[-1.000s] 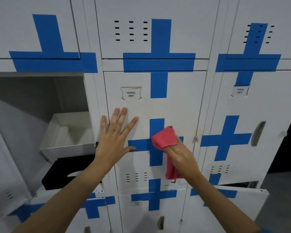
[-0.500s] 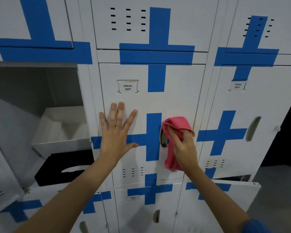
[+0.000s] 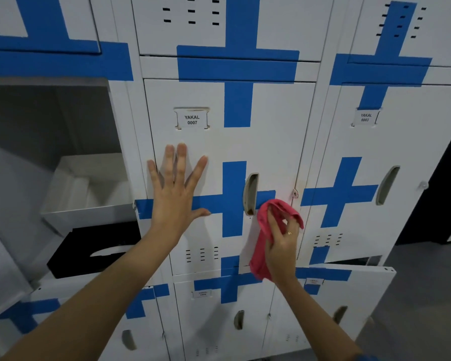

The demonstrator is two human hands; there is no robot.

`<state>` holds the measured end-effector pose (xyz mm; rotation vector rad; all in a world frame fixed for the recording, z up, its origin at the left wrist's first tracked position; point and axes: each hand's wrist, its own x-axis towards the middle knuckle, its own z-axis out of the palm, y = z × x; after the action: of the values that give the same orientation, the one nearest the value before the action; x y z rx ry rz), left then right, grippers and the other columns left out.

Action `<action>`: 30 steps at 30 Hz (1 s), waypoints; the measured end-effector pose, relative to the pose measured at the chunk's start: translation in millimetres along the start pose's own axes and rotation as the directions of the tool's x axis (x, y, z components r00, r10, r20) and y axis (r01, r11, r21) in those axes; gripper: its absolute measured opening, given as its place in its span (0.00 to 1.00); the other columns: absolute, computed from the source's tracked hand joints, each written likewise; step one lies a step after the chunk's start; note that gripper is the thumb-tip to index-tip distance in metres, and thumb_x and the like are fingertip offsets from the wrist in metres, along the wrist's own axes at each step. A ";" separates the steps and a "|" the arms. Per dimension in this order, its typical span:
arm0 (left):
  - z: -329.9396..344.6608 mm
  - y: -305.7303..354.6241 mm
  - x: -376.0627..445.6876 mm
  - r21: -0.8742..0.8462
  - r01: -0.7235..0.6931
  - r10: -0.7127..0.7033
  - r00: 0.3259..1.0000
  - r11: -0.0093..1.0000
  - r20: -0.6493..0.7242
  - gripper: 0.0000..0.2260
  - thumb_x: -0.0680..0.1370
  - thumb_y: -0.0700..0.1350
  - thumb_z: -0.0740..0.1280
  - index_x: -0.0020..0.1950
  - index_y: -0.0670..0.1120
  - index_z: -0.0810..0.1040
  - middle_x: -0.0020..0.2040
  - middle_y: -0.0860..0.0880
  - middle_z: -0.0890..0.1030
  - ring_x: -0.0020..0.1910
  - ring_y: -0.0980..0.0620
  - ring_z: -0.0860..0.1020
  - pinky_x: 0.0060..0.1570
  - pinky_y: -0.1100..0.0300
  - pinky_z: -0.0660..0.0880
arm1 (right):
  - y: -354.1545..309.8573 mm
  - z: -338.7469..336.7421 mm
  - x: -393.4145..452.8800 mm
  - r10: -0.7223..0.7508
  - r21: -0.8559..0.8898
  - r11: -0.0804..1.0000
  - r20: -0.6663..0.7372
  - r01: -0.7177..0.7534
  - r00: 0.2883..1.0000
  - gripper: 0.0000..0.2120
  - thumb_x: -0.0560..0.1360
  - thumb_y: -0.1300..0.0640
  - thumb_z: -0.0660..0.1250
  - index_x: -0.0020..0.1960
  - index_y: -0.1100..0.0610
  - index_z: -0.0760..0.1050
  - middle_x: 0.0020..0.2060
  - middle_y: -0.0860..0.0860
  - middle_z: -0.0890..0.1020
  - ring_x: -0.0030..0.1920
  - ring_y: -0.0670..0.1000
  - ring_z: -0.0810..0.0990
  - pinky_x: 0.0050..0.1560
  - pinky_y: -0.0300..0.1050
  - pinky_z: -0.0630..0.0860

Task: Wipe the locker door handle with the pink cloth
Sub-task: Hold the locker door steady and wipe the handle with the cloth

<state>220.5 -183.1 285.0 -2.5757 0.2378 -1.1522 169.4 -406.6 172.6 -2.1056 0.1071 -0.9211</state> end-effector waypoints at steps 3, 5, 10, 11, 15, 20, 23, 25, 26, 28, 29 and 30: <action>1.3 0.7 0.0 0.013 0.006 -0.006 1.000 1.000 -0.001 0.57 0.63 0.78 0.56 0.77 0.50 0.31 0.75 0.36 0.29 0.73 0.34 0.30 0.72 0.32 0.48 | 14.2 7.5 -18.5 0.016 0.035 0.999 0.082 -0.019 0.997 0.19 0.80 0.63 0.58 0.67 0.47 0.67 0.59 0.33 0.65 0.57 0.23 0.62 0.60 0.21 0.63; 1.4 0.7 0.4 0.020 0.002 -0.002 1.000 1.000 0.001 0.57 0.63 0.79 0.56 0.77 0.50 0.31 0.75 0.36 0.30 0.73 0.34 0.31 0.72 0.32 0.48 | 23.5 10.6 -23.8 0.073 0.093 0.993 0.030 -0.075 0.997 0.16 0.81 0.61 0.59 0.68 0.53 0.66 0.55 0.32 0.66 0.53 0.22 0.66 0.56 0.22 0.69; 4.2 0.3 0.9 -0.002 -0.008 0.008 1.000 1.000 -0.005 0.57 0.63 0.78 0.56 0.77 0.50 0.31 0.74 0.36 0.28 0.73 0.34 0.30 0.71 0.32 0.47 | 18.5 3.7 -12.2 -0.162 0.013 0.986 -0.144 0.165 0.976 0.22 0.77 0.58 0.63 0.70 0.59 0.67 0.66 0.51 0.66 0.64 0.43 0.67 0.60 0.41 0.70; 4.7 0.5 0.9 -0.005 -0.008 0.008 1.000 1.000 -0.005 0.57 0.63 0.78 0.56 0.77 0.50 0.31 0.74 0.37 0.29 0.73 0.34 0.30 0.71 0.32 0.47 | 13.3 0.5 -3.1 -0.207 -0.011 0.978 -0.182 0.208 0.961 0.22 0.77 0.57 0.63 0.70 0.60 0.67 0.66 0.52 0.65 0.65 0.48 0.67 0.61 0.44 0.69; 3.4 0.3 1.4 -0.019 -0.010 0.010 1.000 1.000 0.000 0.58 0.63 0.78 0.57 0.77 0.50 0.31 0.74 0.37 0.27 0.73 0.35 0.29 0.71 0.32 0.46 | -11.0 -9.7 34.5 -0.372 -0.115 0.928 -0.200 0.355 0.907 0.25 0.79 0.59 0.60 0.74 0.58 0.59 0.71 0.52 0.62 0.69 0.57 0.65 0.65 0.49 0.66; 3.7 -0.9 0.4 -0.013 -0.016 0.016 1.000 1.000 -0.013 0.58 0.63 0.78 0.58 0.78 0.50 0.31 0.74 0.36 0.28 0.73 0.34 0.30 0.71 0.32 0.46 | 3.3 -4.5 41.8 -0.385 -0.193 0.906 -0.013 0.376 0.923 0.30 0.79 0.50 0.62 0.76 0.56 0.56 0.72 0.54 0.65 0.71 0.56 0.64 0.67 0.56 0.69; 3.2 -1.3 0.8 -0.019 -0.021 0.021 1.000 1.000 -0.015 0.58 0.63 0.78 0.58 0.78 0.50 0.31 0.75 0.36 0.29 0.74 0.34 0.32 0.71 0.32 0.46 | 24.6 0.7 30.2 -0.385 -0.258 0.896 -0.040 0.362 0.922 0.28 0.78 0.45 0.61 0.72 0.61 0.64 0.65 0.58 0.75 0.63 0.58 0.74 0.63 0.54 0.74; 3.8 -1.4 1.0 -0.016 -0.022 0.021 1.000 1.000 -0.015 0.58 0.63 0.78 0.57 0.77 0.50 0.31 0.75 0.36 0.29 0.74 0.34 0.32 0.71 0.32 0.46 | 32.9 2.8 21.1 -0.374 -0.273 0.898 -0.058 0.345 0.926 0.26 0.80 0.44 0.56 0.69 0.63 0.68 0.63 0.60 0.76 0.61 0.61 0.76 0.61 0.56 0.75; 4.3 -1.2 1.3 -0.014 -0.021 0.021 1.000 1.000 -0.014 0.58 0.63 0.78 0.57 0.77 0.50 0.31 0.75 0.36 0.29 0.74 0.34 0.32 0.71 0.32 0.46 | 34.3 2.6 17.2 -0.364 -0.274 0.901 -0.062 0.335 0.929 0.27 0.81 0.44 0.53 0.68 0.64 0.69 0.63 0.61 0.76 0.61 0.62 0.76 0.60 0.58 0.75; 4.7 -1.4 1.1 -0.014 -0.022 0.022 1.000 1.000 -0.014 0.58 0.62 0.78 0.57 0.78 0.50 0.31 0.75 0.36 0.29 0.74 0.34 0.32 0.71 0.32 0.46 | 34.5 2.0 11.6 -0.340 -0.282 0.907 -0.049 0.314 0.939 0.29 0.82 0.43 0.48 0.67 0.65 0.71 0.62 0.61 0.77 0.61 0.64 0.76 0.59 0.60 0.74; 4.7 -1.6 0.8 -0.018 -0.023 0.023 1.000 1.000 -0.020 0.58 0.62 0.78 0.58 0.78 0.50 0.32 0.75 0.36 0.30 0.74 0.34 0.33 0.71 0.32 0.46 | 33.3 1.8 9.3 -0.323 -0.280 0.912 -0.039 0.299 0.946 0.29 0.82 0.43 0.48 0.66 0.65 0.71 0.62 0.62 0.77 0.61 0.64 0.76 0.59 0.59 0.73; 5.0 -1.6 0.6 -0.022 -0.023 0.023 0.999 0.999 -0.027 0.58 0.62 0.78 0.58 0.78 0.50 0.32 0.75 0.37 0.30 0.74 0.34 0.33 0.71 0.32 0.46 | 31.5 2.2 6.9 -0.295 -0.267 0.923 -0.031 0.277 0.955 0.29 0.82 0.43 0.47 0.66 0.65 0.72 0.62 0.61 0.77 0.60 0.63 0.77 0.59 0.58 0.73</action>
<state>224.6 -180.7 282.8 -2.5711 0.2872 -1.1827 183.0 -428.6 153.1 -2.3739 -0.0494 -1.2117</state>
